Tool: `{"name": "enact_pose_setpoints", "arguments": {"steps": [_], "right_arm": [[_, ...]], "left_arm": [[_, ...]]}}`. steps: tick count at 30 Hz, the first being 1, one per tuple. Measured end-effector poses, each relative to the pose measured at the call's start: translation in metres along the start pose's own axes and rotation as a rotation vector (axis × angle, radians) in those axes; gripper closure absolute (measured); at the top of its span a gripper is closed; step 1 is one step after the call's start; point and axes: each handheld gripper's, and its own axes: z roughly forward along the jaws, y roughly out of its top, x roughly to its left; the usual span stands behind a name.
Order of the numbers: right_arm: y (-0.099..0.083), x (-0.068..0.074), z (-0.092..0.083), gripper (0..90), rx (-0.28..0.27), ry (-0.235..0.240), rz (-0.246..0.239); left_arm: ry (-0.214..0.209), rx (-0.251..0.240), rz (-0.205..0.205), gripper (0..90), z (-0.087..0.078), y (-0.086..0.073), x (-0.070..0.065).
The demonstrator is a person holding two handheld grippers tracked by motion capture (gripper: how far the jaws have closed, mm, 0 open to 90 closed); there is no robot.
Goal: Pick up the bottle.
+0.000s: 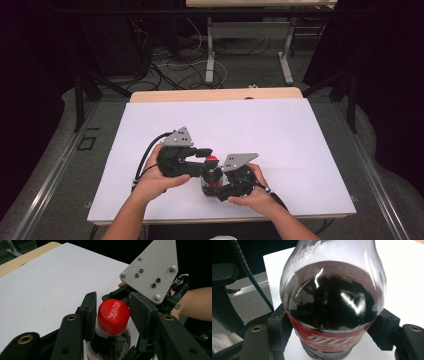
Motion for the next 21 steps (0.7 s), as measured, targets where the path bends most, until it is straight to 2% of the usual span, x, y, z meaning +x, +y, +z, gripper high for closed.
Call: {"name": "enact_pose_setpoints", "arguments": {"steps": [2, 5, 6, 7, 9, 11, 12, 13, 15, 16, 18, 21], "right_arm": [[0.000, 0.000, 0.000, 29.4, 0.002, -0.002, 0.001], [-0.001, 0.000, 0.001, 29.5, -0.008, -0.015, 0.003], [-0.001, 0.000, 0.001, 29.5, -0.006, -0.016, 0.005], [-0.001, 0.000, 0.001, 29.5, -0.006, -0.016, 0.005], [-0.001, 0.000, 0.001, 29.4, -0.007, -0.023, 0.010], [-0.001, -0.001, 0.001, 29.5, -0.006, -0.030, 0.014], [-0.001, -0.001, 0.001, 29.5, -0.012, -0.041, 0.027], [-0.001, -0.001, 0.001, 29.5, -0.012, -0.041, 0.027], [-0.001, -0.001, 0.001, 29.4, -0.010, -0.059, 0.027], [-0.001, -0.001, 0.000, 29.4, 0.001, -0.064, 0.030], [-0.002, -0.002, 0.002, 29.4, -0.010, -0.065, 0.033], [-0.002, -0.002, 0.001, 29.4, -0.011, -0.059, 0.036]], "left_arm": [[0.008, -0.002, 0.010, 60.6, 0.000, 0.000, 0.000], [0.036, -0.004, 0.000, 61.2, 0.001, -0.001, -0.004], [0.069, -0.018, -0.008, 61.3, 0.003, -0.002, -0.007], [0.069, -0.018, -0.008, 61.4, 0.003, -0.002, -0.007], [0.095, -0.015, -0.024, 61.4, 0.003, -0.001, -0.011], [0.138, -0.028, -0.053, 61.5, 0.005, -0.002, -0.014], [0.194, -0.046, -0.075, 61.5, 0.007, -0.002, -0.019], [0.194, -0.046, -0.075, 61.5, 0.007, -0.002, -0.019], [0.225, -0.043, -0.085, 61.5, 0.009, -0.002, -0.023], [0.250, -0.058, -0.106, 61.5, 0.012, -0.002, -0.026], [0.264, -0.057, -0.114, 61.5, 0.013, -0.002, -0.027], [0.243, -0.058, -0.116, 61.0, 0.012, -0.002, -0.025]]}}
